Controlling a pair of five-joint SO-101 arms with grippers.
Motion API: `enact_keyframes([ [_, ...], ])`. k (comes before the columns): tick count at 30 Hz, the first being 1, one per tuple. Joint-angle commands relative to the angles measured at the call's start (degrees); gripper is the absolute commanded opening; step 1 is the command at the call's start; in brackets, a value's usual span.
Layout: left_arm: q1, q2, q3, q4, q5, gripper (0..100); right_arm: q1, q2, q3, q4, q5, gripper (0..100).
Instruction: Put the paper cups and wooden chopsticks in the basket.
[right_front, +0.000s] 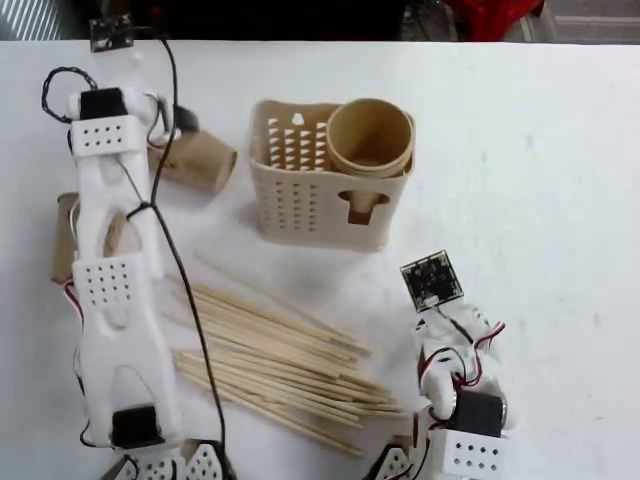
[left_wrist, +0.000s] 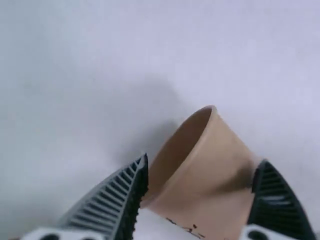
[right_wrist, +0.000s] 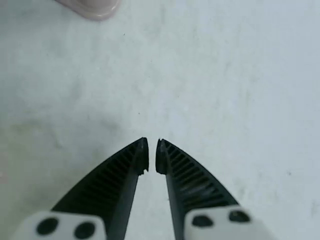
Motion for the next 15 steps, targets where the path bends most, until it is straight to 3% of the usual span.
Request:
enact_keyframes([
  [1, 1.10, 1.89, -5.19, 2.81, 0.88, 33, -0.57, -0.31, 0.44, -1.36, -0.44, 4.5],
  [6, 3.47, 2.42, -5.19, 9.23, 0.70, 27, -0.57, -0.31, 0.44, -1.45, -0.44, 4.5],
  [15, 4.09, 2.33, -5.27, 15.56, 0.62, 2, -0.48, -0.31, 0.44, -1.45, -0.44, 4.5],
])
